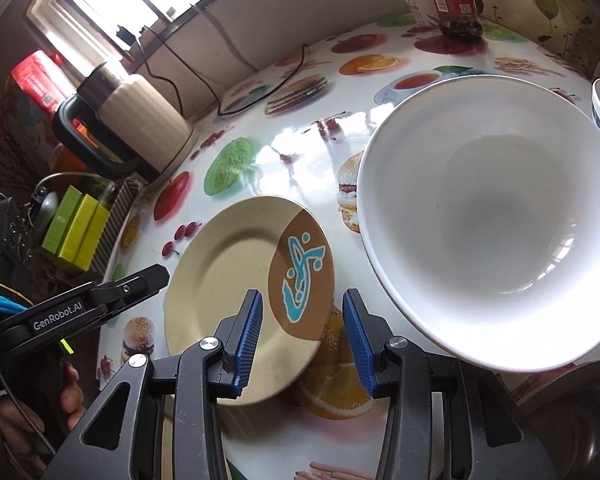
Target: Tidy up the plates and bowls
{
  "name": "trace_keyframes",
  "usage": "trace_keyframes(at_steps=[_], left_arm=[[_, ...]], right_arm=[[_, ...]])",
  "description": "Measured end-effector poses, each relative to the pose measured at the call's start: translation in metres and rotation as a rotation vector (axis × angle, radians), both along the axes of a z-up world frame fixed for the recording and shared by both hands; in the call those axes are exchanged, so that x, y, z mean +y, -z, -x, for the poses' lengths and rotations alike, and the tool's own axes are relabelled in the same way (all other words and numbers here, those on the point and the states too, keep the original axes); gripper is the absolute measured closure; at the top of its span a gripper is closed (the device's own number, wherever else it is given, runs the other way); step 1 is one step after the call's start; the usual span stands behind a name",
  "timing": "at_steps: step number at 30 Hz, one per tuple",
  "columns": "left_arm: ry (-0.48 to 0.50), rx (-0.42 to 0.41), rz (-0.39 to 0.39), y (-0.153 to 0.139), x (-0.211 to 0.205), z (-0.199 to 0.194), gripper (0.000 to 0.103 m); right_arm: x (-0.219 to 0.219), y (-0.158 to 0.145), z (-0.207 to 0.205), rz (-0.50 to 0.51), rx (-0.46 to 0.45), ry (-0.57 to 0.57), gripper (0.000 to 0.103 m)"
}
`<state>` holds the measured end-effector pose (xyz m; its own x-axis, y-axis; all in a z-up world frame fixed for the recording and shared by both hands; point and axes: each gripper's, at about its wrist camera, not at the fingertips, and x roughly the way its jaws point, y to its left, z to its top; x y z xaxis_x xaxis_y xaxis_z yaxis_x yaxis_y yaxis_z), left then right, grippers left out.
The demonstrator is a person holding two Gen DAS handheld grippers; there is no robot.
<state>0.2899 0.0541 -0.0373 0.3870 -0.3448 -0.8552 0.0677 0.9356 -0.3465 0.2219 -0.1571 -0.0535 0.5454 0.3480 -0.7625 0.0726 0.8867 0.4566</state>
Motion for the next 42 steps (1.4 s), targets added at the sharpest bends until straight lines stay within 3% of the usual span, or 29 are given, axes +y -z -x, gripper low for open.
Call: trace_keyframes(at_steps=[5,15,18,22,42], left_arm=[[-0.014,0.032,0.022,0.008,0.002,-0.004,0.076],[-0.007,0.037,0.010,0.012,-0.004,-0.005,0.076],[-0.007,0.035,0.001,0.012,-0.005,-0.007,0.083],[-0.010,0.030,0.003,0.013,-0.004,-0.007,0.085],[-0.007,-0.002,-0.011,0.005,-0.004,-0.003,0.086]], right_arm=[[0.000,0.001,-0.002,-0.003,0.000,0.000,0.061],[-0.001,0.005,-0.003,-0.005,0.011,-0.002,0.076],[-0.001,0.005,-0.003,-0.003,0.012,0.003,0.079],[-0.003,0.005,-0.004,-0.002,0.012,0.007,0.083],[-0.003,0.004,-0.003,0.000,0.009,0.010,0.084]])
